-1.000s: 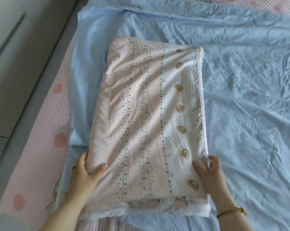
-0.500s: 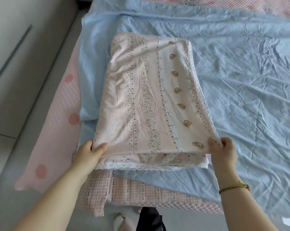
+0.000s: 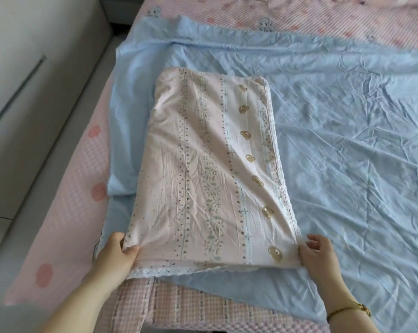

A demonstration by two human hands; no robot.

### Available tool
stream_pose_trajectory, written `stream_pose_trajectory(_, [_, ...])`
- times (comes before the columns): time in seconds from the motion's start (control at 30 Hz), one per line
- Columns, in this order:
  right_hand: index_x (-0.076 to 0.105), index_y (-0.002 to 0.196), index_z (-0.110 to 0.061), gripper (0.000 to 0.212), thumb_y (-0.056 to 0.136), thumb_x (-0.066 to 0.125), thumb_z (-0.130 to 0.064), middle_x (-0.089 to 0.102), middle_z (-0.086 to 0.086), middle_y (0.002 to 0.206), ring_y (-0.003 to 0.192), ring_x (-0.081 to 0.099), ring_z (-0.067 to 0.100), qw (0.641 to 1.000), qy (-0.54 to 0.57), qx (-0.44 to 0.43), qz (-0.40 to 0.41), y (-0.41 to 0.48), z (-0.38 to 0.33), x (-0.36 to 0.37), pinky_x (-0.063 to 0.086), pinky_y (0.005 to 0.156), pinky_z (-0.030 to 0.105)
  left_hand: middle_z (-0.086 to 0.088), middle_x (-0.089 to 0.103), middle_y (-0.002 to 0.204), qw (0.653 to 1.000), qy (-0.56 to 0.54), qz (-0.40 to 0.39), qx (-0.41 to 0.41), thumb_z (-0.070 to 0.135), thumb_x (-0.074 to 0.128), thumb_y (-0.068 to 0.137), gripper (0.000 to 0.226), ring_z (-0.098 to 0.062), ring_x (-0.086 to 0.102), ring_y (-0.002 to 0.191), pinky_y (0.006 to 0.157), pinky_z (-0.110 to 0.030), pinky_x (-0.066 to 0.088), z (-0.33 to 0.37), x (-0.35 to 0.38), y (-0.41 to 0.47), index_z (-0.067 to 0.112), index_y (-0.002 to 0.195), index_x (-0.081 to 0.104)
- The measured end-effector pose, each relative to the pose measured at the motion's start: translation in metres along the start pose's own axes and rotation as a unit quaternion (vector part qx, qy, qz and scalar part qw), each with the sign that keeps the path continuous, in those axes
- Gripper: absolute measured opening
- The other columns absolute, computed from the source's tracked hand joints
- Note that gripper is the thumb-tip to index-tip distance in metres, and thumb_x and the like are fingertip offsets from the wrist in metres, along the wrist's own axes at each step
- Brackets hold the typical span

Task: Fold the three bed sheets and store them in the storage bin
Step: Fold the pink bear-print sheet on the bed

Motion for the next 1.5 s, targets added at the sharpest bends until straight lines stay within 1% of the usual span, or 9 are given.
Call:
stream_pose_trajectory(0.13, [0.047,0.125,-0.003,0.035,0.091,0.052,-0.009,0.054,0.007,0.096,0.070,0.049,0.014,0.999,0.018,-0.032,-0.021,0.020,-0.031,0.000,0.034,0.054,0.022,-0.023,0.049,0.130,0.987,0.041,0.124,0.092,-0.003,0.063,0.076,0.064,-0.040,0.051,0.111,0.094,-0.045,0.040,0.036,-0.004,0.008,0.003,0.135,0.040])
stream_pose_trajectory(0.3, [0.049,0.123,-0.004,0.034,0.091,0.054,-0.012,0.056,0.011,0.104,0.075,0.050,0.018,0.994,0.011,-0.098,-0.043,0.086,-0.097,0.022,0.036,0.057,0.016,-0.030,0.047,0.131,0.918,0.087,0.240,0.304,0.015,0.057,0.079,0.051,-0.032,0.036,0.125,0.102,-0.045,0.027,0.125,0.012,0.072,-0.007,0.124,0.051])
stream_pose_trajectory(0.43, [0.049,0.125,-0.009,0.036,0.091,0.053,-0.021,0.054,0.007,0.121,0.071,0.051,0.016,0.989,-0.006,-0.141,-0.042,0.158,-0.167,0.049,0.037,0.058,0.023,-0.013,0.017,0.154,0.958,0.107,0.183,0.195,0.030,0.042,0.096,0.056,-0.028,0.014,0.142,0.115,-0.041,0.010,0.157,0.028,0.150,0.009,0.144,0.025])
stream_pose_trajectory(0.7, [0.037,0.138,-0.024,0.050,0.091,0.049,-0.037,0.040,0.005,0.140,0.129,0.039,0.025,0.956,-0.096,-0.275,-0.029,0.265,-0.322,0.098,0.036,0.106,0.042,0.000,-0.004,0.156,0.967,0.151,0.157,0.134,0.060,0.014,0.088,0.072,-0.017,-0.001,0.144,0.117,-0.034,0.000,0.138,0.049,0.181,0.022,0.147,0.006])
stream_pose_trajectory(0.97, [0.058,0.082,-0.015,0.006,0.086,0.059,-0.020,0.050,0.001,0.067,0.057,0.045,0.012,0.956,-0.110,-0.267,-0.050,0.290,-0.376,0.118,0.041,0.043,0.016,-0.009,0.022,0.151,0.962,0.141,0.178,0.152,0.079,-0.011,0.072,0.106,-0.022,0.018,0.138,0.112,-0.039,0.010,0.130,0.052,0.192,0.011,0.142,0.031])
stream_pose_trajectory(1.07, [0.058,0.081,-0.013,0.010,0.087,0.058,-0.022,0.049,0.002,0.064,0.059,0.045,0.017,0.966,-0.095,-0.240,-0.011,0.300,-0.367,0.111,0.039,0.045,0.016,-0.005,0.019,0.151,0.966,0.128,0.168,0.150,0.080,-0.012,0.071,0.106,-0.012,0.011,0.134,0.112,-0.033,0.006,0.129,0.052,0.192,0.013,0.142,0.029])
stream_pose_trajectory(1.2, [0.056,0.077,-0.011,0.024,0.089,0.054,-0.032,0.047,0.011,0.068,0.059,0.042,0.020,0.978,-0.124,-0.156,-0.055,0.299,-0.341,0.112,0.037,0.066,0.027,-0.010,0.024,0.151,0.967,0.133,0.157,0.151,0.077,-0.009,0.075,0.103,-0.019,0.018,0.137,0.112,-0.037,0.011,0.127,0.052,0.194,0.010,0.141,0.033])
stream_pose_trajectory(1.37, [0.060,0.105,-0.008,0.033,0.088,0.057,-0.036,0.063,0.007,0.107,0.093,0.061,0.019,0.974,0.100,-0.042,-0.200,0.275,-0.320,0.097,0.049,0.086,0.031,-0.017,0.050,0.134,0.969,0.067,0.186,0.147,0.070,0.023,0.076,0.089,-0.038,0.048,0.122,0.101,-0.048,0.035,0.141,0.036,0.189,0.005,0.130,0.049])
stream_pose_trajectory(1.5, [0.060,0.103,-0.008,0.030,0.086,0.059,-0.032,0.069,0.006,0.096,0.085,0.067,0.016,0.961,0.119,0.018,-0.248,0.265,-0.291,0.098,0.054,0.073,0.029,-0.019,0.052,0.114,0.954,-0.130,0.259,0.083,0.040,0.059,0.082,0.055,-0.035,0.052,0.105,0.086,-0.037,0.039,0.188,-0.009,0.229,0.001,0.120,0.047])
Point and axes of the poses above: each hand's wrist, its own y-axis towards the middle knuckle, its own x-axis out of the palm, z = x × y, the point moved 3 cm from there along y, towards the middle knuckle
